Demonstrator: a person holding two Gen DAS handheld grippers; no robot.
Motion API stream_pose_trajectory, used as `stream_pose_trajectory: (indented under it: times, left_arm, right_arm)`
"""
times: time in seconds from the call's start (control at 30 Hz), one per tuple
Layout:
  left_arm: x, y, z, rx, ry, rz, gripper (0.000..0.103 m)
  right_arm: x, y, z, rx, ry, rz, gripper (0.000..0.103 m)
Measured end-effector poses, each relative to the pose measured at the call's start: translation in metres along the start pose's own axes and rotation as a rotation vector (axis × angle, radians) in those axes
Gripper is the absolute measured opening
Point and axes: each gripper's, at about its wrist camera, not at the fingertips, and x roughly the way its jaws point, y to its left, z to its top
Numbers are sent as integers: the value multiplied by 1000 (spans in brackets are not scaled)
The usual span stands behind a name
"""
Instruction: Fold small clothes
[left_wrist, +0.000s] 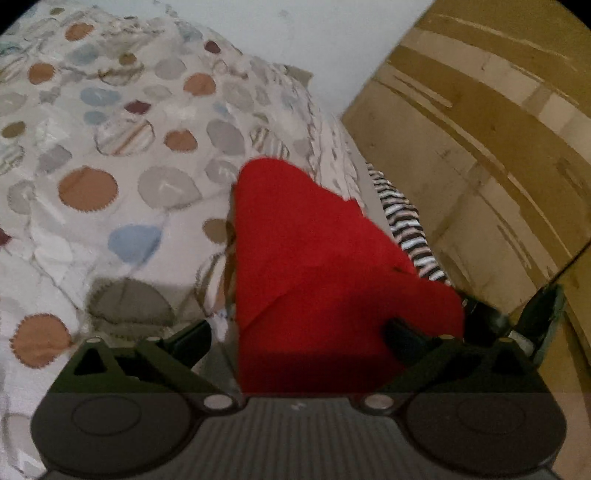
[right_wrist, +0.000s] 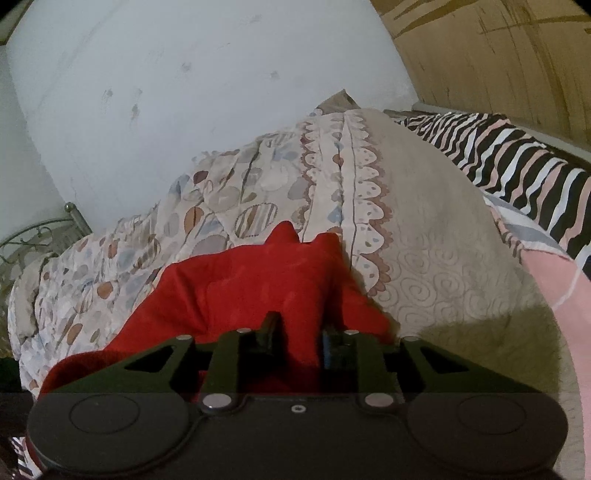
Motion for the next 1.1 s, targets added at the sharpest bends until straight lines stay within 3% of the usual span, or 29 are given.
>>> stream_pose_trajectory:
  times: [0.13,0.2,0.27,0.4,0.67,0.9,0.97,1.1]
  left_arm:
    - [7,1,-10,-2,27,-10,103]
    - [11,-2,-14,19,34,-3,103]
    - [15,-6,-18,44,43,3,103]
    - [24,-8,-23,41,55,2,103]
    - [25,-8,-27,47,50,7,103]
    - [25,-8,-27,61,55,11,103]
    - [26,-8,-28,57,57,10,103]
    - [22,-4,-21,-9,76,1,103]
  right_arm:
    - [-13,6,-1,-22,-20,-16,42]
    - [-23,7,-2,-9,-33,-13,61]
    - [-33,8,-4,2,-47,4,70]
    - [-51,10,-6,20,-58,31,80]
    - [-62,27,-9,-19,-38,69,91]
    - [-42,22,-28,-68,-29,-67,90]
    - [-36,17,-33,-64,-25,-110,85]
    - [-31,10,-41,-52,-31,-107,85]
